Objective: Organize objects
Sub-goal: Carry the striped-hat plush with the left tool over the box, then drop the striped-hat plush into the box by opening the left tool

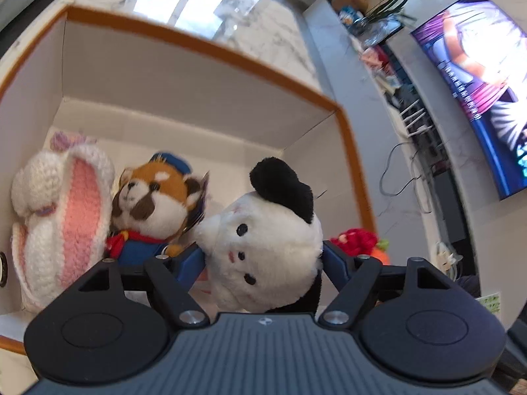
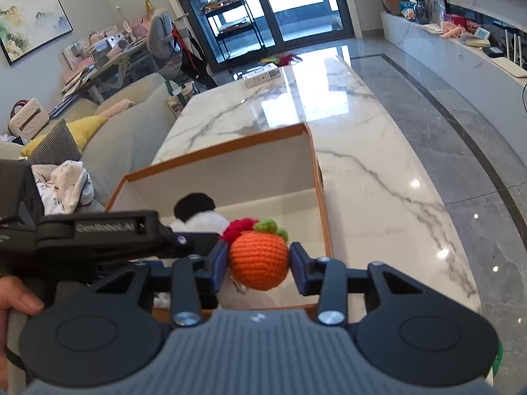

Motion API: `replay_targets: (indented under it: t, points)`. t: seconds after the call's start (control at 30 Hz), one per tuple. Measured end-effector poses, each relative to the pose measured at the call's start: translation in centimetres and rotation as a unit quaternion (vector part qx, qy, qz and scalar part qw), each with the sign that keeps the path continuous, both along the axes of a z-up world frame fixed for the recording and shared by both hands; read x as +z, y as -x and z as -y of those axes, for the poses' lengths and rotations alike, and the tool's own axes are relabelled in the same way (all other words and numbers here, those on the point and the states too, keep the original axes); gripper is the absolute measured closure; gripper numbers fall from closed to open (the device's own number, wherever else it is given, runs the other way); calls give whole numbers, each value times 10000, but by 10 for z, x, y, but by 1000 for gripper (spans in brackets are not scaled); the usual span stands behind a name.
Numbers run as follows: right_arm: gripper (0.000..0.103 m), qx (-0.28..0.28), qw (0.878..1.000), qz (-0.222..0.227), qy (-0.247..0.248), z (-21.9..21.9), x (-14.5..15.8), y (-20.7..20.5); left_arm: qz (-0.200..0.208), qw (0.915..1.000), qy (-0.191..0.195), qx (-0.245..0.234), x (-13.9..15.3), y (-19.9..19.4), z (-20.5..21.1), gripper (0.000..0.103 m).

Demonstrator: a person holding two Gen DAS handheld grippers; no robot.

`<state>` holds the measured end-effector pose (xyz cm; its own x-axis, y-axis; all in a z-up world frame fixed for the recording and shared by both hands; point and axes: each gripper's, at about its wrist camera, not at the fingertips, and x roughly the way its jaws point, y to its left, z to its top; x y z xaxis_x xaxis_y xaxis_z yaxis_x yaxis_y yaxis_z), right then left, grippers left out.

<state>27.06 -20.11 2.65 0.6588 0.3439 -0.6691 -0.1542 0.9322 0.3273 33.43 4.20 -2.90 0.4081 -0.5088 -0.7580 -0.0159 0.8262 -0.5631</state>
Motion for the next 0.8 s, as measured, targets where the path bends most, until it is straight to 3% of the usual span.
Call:
replay_targets:
  t: [0.13,0.27,0.43,0.7,0.8]
  points:
    - [61,18,10000,-73,10,-2,-7,-2,4,10000,72,59,-9,5,-6,13]
    - [61,46,9998,-160,53,-4,-11,-1,21,10000,8,-55,-5,7,-11,13]
    - [61,77,9997,-174,171,-8,-13,-3,-1,9997,187,151,4,13,-26,13]
    - [60,4,9987,-190,466,-14,-15,-6,494,9984,34,-260,33,30,-27,13]
    - [60,11,9984,-216,516,-13,-14,-5,754,9964,-210,-327,47,40,-28,17]
